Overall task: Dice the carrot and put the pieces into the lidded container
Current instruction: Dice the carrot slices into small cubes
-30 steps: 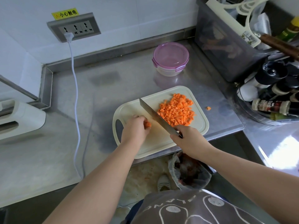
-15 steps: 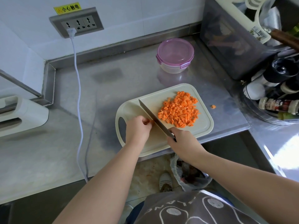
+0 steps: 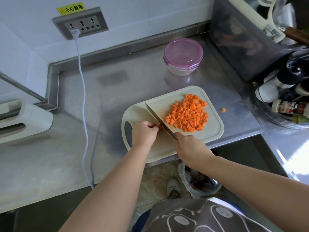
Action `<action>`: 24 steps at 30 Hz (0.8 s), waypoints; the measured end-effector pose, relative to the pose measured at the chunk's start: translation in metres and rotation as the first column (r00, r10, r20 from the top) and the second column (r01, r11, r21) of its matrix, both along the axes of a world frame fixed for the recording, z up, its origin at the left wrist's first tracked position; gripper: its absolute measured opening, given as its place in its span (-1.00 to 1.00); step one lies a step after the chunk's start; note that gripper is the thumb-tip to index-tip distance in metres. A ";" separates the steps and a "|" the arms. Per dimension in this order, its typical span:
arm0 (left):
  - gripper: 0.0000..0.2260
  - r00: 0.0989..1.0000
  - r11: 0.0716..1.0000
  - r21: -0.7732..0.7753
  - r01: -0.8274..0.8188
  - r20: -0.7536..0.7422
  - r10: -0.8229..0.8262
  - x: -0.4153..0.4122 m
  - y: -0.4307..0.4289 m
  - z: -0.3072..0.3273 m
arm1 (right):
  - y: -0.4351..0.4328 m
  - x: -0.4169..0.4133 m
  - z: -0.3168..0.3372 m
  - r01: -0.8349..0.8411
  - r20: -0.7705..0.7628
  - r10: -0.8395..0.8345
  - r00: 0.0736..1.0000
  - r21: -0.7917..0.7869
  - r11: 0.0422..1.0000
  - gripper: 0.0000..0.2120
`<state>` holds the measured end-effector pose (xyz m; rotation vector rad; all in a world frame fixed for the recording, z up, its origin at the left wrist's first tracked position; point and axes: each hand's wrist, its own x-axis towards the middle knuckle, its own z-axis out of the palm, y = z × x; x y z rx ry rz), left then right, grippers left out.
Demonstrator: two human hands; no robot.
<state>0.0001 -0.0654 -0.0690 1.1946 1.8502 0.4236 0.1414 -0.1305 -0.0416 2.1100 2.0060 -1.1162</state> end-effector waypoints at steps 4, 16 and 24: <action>-0.91 0.998 1.000 -0.022 -0.019 0.053 0.020 -0.001 0.001 -0.002 | -0.001 0.000 0.006 -0.004 0.013 0.002 1.000 0.091 0.996 -0.74; -0.97 0.994 0.998 -0.030 -0.049 0.095 0.052 -0.001 0.001 -0.004 | -0.001 -0.013 0.005 -0.053 0.109 0.045 0.993 0.075 0.996 -0.69; -0.88 0.991 0.998 -0.031 -0.062 0.114 0.065 -0.001 0.001 -0.006 | -0.003 -0.014 0.004 -0.017 0.075 0.011 0.997 0.069 0.997 -0.70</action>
